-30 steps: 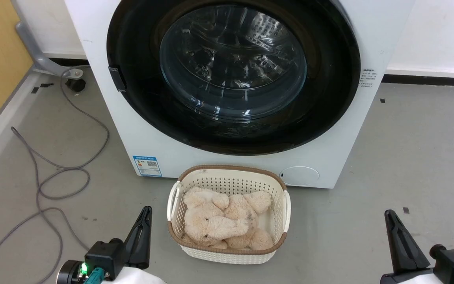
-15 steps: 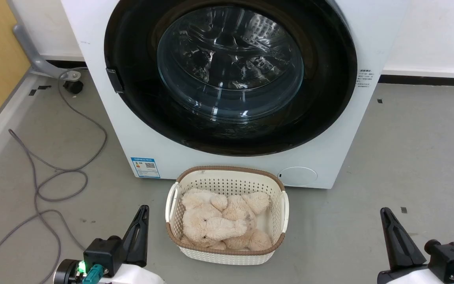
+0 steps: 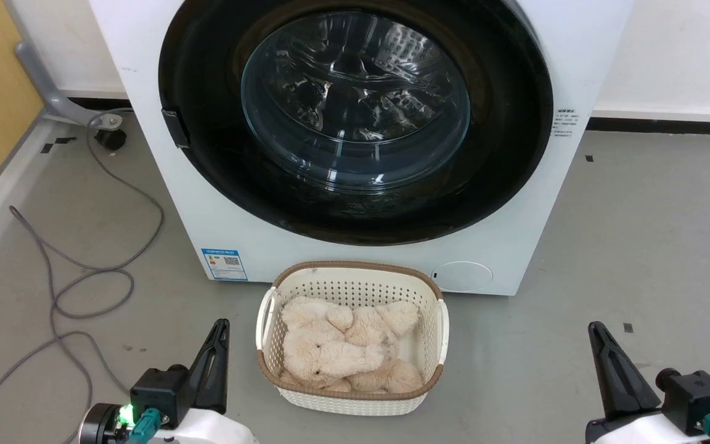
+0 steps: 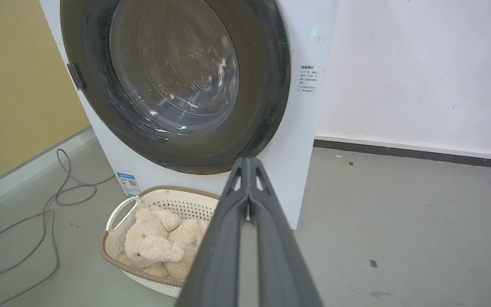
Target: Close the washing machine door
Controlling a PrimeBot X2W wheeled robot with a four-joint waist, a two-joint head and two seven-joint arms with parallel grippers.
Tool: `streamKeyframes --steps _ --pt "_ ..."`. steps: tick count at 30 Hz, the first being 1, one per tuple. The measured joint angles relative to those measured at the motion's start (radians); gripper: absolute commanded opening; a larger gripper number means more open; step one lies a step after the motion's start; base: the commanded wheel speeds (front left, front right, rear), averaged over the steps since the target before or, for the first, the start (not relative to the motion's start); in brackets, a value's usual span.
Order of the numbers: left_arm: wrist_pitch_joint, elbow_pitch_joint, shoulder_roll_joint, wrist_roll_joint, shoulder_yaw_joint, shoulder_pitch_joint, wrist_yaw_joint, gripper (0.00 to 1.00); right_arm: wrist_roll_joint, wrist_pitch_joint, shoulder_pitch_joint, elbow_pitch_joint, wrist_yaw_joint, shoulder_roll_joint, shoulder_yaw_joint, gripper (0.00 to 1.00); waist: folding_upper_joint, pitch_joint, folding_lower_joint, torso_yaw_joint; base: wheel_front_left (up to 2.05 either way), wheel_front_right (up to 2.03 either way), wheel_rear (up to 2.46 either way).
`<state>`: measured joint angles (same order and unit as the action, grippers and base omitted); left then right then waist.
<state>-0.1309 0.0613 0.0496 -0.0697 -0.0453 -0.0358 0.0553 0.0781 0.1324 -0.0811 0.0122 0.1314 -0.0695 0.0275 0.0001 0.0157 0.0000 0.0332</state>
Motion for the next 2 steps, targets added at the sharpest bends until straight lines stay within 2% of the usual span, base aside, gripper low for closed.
streamKeyframes --steps 2 --pt "0.004 -0.002 0.0 0.006 0.001 0.0 0.0 0.0 -0.001 -0.005 0.004 0.0 0.0 0.0 0.0 0.0 0.0 0.0 0.0 -0.001 0.0 0.0 0.0"
